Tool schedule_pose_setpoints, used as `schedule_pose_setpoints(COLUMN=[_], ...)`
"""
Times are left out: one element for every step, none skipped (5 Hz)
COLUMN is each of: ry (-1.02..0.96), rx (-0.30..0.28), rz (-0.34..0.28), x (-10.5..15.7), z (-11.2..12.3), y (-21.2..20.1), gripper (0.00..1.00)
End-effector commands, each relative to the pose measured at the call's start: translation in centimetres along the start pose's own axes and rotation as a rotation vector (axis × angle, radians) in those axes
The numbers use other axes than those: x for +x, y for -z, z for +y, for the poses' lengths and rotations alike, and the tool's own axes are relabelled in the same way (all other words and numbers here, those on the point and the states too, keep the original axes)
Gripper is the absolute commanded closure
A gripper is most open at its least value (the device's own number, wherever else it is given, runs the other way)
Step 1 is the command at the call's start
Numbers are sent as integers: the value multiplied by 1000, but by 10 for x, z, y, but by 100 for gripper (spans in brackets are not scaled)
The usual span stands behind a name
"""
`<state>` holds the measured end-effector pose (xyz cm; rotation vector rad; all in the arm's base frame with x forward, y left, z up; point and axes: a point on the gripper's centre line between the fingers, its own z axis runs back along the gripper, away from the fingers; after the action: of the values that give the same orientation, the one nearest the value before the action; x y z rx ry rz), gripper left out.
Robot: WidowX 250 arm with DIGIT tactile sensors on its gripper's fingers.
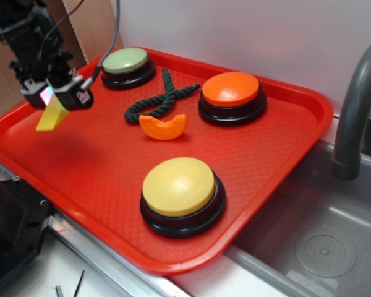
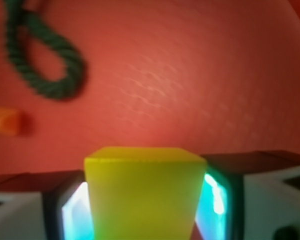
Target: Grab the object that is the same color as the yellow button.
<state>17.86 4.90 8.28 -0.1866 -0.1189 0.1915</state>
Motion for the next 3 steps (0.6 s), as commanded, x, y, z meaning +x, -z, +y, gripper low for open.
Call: schedule_pose_setpoints(ry=[412,342,148], rx=[16,51,75], rz=[-27,-14,18], x=[11,16,19], z=[-26,-32,-26], y=[-63,-80,-91], gripper=[100,100,100])
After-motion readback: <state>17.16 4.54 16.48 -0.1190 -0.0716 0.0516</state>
